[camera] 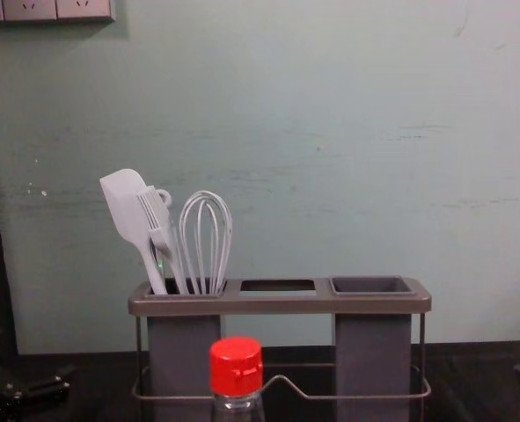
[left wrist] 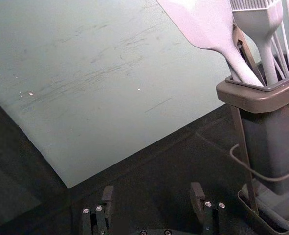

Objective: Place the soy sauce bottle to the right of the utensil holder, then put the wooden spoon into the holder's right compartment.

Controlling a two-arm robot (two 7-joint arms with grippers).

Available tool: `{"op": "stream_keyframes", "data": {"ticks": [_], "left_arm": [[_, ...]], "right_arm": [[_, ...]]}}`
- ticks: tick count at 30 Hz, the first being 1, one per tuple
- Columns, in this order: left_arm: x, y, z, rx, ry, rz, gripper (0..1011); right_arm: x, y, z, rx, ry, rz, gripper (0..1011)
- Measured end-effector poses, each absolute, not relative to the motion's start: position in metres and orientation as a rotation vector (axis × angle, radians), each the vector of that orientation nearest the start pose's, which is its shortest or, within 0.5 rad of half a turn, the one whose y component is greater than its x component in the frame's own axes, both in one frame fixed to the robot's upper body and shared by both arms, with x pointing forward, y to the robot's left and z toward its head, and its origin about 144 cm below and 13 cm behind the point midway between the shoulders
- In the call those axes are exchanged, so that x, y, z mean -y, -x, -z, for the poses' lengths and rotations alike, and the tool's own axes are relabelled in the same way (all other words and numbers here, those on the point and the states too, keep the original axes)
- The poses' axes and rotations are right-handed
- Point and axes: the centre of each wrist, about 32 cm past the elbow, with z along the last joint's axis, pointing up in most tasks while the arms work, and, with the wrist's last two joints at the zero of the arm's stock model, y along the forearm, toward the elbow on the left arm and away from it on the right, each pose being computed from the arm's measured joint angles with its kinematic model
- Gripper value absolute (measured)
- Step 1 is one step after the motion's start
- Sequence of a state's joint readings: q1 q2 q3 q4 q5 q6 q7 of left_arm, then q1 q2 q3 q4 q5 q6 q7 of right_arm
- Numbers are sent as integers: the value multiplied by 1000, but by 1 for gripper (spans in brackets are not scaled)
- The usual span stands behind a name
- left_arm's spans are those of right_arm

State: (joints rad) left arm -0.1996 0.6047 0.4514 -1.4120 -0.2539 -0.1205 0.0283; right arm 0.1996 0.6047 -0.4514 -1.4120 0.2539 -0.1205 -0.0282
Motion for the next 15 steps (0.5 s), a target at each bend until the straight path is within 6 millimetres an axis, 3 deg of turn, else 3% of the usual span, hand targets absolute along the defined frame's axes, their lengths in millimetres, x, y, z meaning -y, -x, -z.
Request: {"op": "stream_keyframes", "data": {"ticks": [15], "left_arm": [[-310,-489,-1140,285,-304,-1248,1011]], "right_arm": [[310,-489,-1140,285,304,1248,1002]]}}
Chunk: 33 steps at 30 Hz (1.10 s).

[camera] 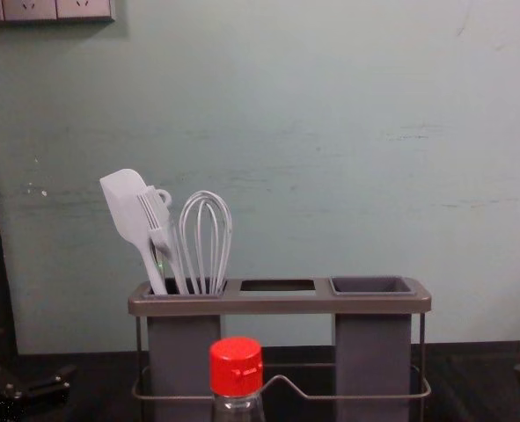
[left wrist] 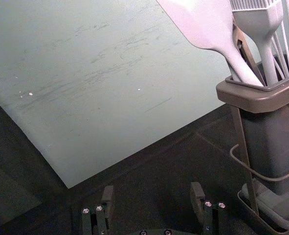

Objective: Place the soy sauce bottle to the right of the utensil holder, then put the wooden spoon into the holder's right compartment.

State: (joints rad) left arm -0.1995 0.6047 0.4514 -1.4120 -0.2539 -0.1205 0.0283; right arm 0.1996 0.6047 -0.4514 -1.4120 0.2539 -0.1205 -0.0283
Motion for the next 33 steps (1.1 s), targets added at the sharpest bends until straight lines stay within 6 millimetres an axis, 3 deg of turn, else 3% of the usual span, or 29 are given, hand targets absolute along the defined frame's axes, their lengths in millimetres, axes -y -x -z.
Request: {"op": "stream_keyframes", "data": {"ticks": [19,25,33], "left_arm": [[-310,-489,-1140,285,-304,-1248,1011],[-310,-489,-1140,285,-304,-1248,1011],[-310,-489,-1140,285,-304,-1248,1011]], "right_arm": [[310,-488,-1142,295,296,1247,1002],[306,-474,-1157,363,259,1232,1002],[313,-438,-1177,372,183,1198,1002]]}}
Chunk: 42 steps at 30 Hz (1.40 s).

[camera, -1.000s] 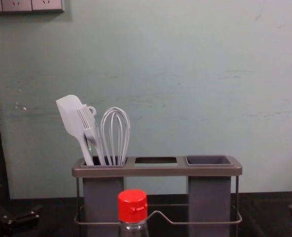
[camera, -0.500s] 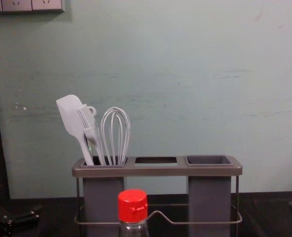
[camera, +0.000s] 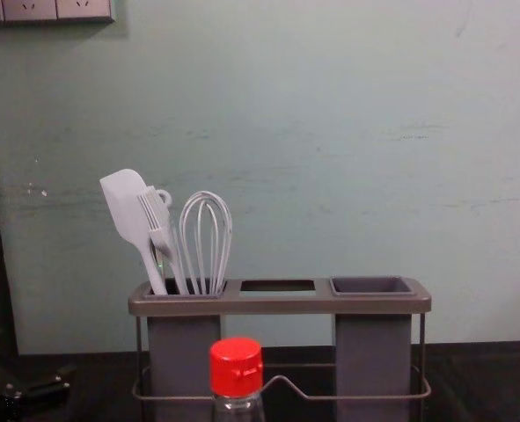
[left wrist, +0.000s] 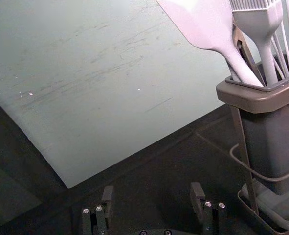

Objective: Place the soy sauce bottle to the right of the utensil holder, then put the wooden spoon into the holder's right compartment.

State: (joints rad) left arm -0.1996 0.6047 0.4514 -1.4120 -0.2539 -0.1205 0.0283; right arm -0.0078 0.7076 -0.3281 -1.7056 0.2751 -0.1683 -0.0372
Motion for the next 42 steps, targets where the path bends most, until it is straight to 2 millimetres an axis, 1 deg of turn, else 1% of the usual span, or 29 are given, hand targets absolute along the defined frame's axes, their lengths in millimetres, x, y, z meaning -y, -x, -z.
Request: {"op": "stream_keyframes", "data": {"ticks": [7,13,17,23,26,29,30,31,35,37,42], "left_arm": [[-310,-489,-1140,285,-304,-1248,1012],[-310,-489,-1140,285,-304,-1248,1012],[-310,-489,-1140,285,-305,-1248,1012],[-310,-489,-1140,285,-304,-1248,1011],[-310,-489,-1140,285,-304,-1248,1012],[-310,-489,-1140,285,-304,-1248,1011],[-310,-489,-1140,285,-305,-1248,1011],[-310,-489,-1140,285,-304,-1248,1011],[-310,-489,-1140,285,-304,-1248,1011],[-310,-489,-1140,285,-304,-1248,1011],[-310,-489,-1140,285,-304,-1248,1012]], "right_arm": [[327,-404,-1182,307,85,1077,1002],[324,-392,-1179,254,16,983,1000],[315,-390,-1179,223,-13,898,1000],[300,-397,-1179,165,-31,771,1002],[292,-406,-1180,136,-11,706,1002],[280,-419,-1182,107,18,643,1002],[280,-419,-1182,107,18,643,1002],[276,-425,-1184,99,27,623,1002],[266,-435,-1186,86,42,581,1002],[256,-443,-1187,79,52,542,1002],[243,-452,-1189,75,62,494,1002]]}}
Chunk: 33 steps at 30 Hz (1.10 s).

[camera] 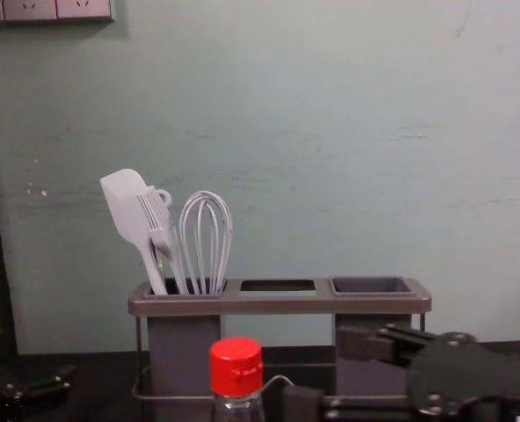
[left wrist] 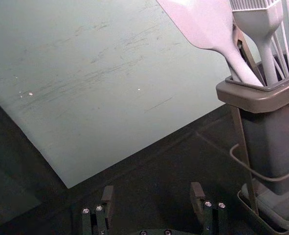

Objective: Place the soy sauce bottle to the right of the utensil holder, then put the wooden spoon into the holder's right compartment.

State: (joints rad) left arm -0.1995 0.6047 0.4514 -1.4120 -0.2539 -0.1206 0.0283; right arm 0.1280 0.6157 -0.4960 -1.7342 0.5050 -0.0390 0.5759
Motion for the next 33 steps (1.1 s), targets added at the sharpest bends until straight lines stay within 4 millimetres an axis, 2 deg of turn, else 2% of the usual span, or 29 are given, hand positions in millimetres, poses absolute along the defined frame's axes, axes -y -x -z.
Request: {"op": "stream_keyframes", "data": {"ticks": [11,23,33], "left_arm": [[-310,-489,-1140,285,-304,-1248,1011],[-310,-489,-1140,285,-304,-1248,1012],[-310,-489,-1140,285,-304,-1248,1012]], "right_arm": [[218,-473,-1188,62,61,421,1000],[205,-482,-1186,60,66,406,1002],[204,-483,-1185,68,60,415,1002]]}}
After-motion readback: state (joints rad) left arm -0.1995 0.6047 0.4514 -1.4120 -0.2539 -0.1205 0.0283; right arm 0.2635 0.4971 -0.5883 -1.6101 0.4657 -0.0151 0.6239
